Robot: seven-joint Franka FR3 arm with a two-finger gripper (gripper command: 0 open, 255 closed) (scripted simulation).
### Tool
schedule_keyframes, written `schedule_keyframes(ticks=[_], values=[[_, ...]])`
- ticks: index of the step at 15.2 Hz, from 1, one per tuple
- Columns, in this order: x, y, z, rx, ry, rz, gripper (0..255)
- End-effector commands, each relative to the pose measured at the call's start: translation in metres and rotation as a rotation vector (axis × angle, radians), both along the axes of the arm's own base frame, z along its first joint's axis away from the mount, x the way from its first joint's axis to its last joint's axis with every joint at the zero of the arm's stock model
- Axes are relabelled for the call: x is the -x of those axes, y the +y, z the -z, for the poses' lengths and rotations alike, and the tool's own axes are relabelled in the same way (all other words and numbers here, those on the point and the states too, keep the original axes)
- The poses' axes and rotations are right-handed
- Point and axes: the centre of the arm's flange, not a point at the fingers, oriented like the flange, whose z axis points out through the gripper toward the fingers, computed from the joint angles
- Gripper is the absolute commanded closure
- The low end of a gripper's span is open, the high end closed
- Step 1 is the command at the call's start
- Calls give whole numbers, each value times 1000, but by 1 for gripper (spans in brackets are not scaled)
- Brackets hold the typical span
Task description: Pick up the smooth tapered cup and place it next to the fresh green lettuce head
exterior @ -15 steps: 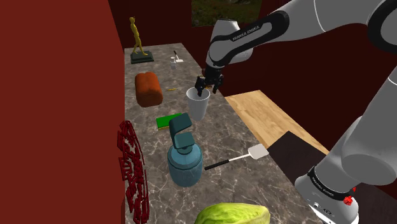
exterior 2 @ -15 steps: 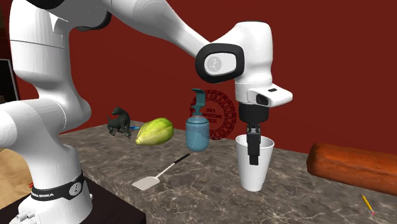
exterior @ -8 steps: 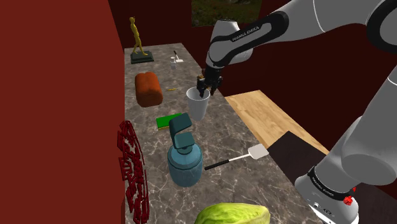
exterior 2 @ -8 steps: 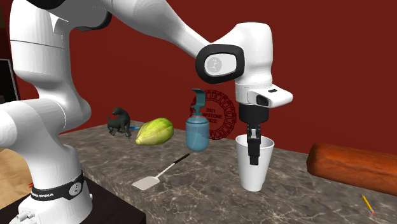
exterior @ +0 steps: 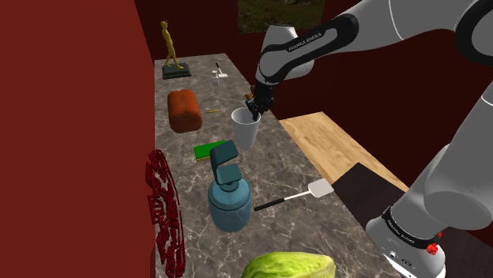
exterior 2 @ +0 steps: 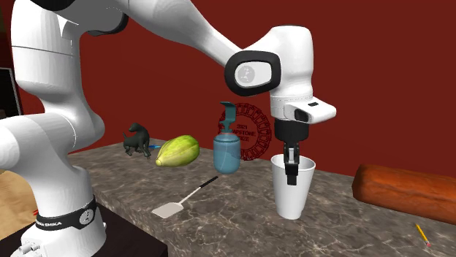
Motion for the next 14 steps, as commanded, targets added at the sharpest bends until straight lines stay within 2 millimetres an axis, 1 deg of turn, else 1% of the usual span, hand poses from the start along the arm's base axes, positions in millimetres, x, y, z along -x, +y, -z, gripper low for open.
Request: schedule_keyframes(ticks=[1, 14], values=[[0, 0, 0, 0, 0, 0, 255], [0, 0, -69, 0, 0, 0, 255]])
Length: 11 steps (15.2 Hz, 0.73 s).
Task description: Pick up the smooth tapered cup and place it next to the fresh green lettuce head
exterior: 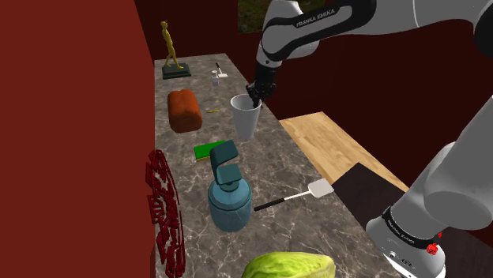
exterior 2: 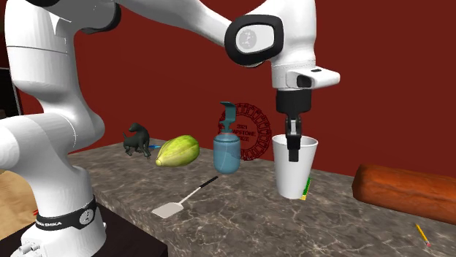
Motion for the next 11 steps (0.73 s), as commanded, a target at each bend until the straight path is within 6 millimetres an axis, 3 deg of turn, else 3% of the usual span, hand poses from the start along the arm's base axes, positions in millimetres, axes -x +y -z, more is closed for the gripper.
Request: schedule_keyframes(ticks=[1, 11], values=[[0, -1, -12, 0, 0, 0, 255], [0, -1, -65, 0, 0, 0, 255]])
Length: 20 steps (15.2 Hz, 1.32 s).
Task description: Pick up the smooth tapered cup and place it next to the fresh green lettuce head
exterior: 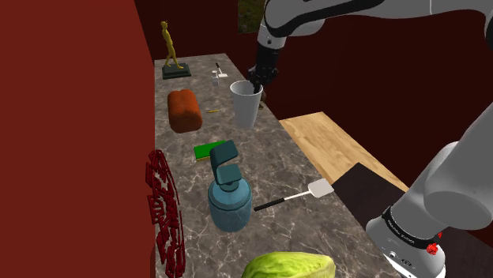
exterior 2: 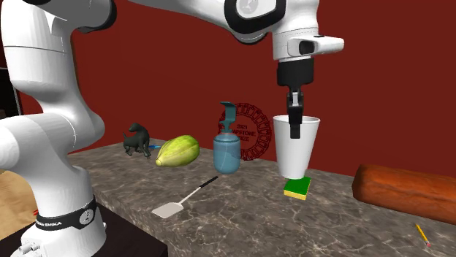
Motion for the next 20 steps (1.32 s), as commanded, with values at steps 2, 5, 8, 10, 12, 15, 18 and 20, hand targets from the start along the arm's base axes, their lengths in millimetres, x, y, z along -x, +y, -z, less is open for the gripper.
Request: schedule_keyframes(ticks=[2, 5, 8, 10, 12, 15, 18, 20], values=[[0, 0, -17, 0, 0, 0, 255], [0, 0, -33, 0, 0, 0, 255], [0, 0, -48, 0, 0, 0, 255], [0, 0, -59, 0, 0, 0, 255], [0, 0, -69, 0, 0, 0, 255], [0, 0, -85, 0, 0, 0, 255], [0, 0, -101, 0, 0, 0, 255], [0, 0, -109, 0, 0, 0, 255]])
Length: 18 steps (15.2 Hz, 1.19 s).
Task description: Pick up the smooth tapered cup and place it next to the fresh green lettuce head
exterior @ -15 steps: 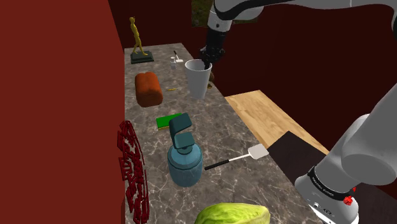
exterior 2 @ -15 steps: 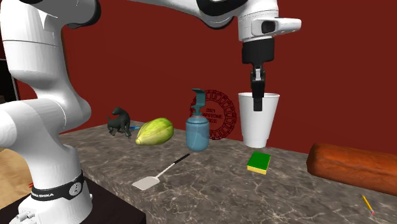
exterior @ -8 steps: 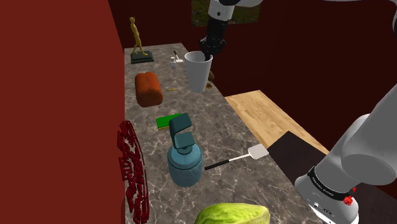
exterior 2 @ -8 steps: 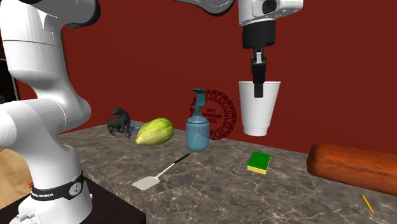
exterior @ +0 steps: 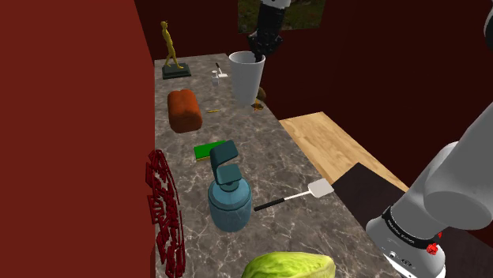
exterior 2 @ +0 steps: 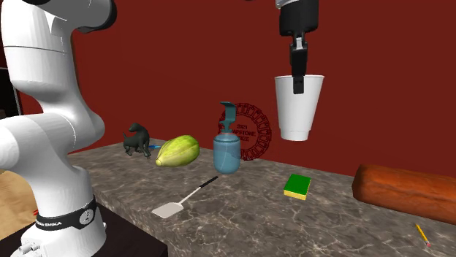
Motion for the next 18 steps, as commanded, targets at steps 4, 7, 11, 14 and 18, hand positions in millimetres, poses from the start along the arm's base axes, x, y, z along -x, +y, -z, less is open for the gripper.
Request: schedule_keyframes(ticks=[4, 7, 11, 14, 18], values=[[40, 34, -4, 0, 0, 0, 255], [70, 60, -4, 0, 0, 0, 255], [110, 94, -4, 0, 0, 0, 255], [140, 120, -4, 0, 0, 0, 255], [180, 155, -5, 0, 0, 0, 255]])
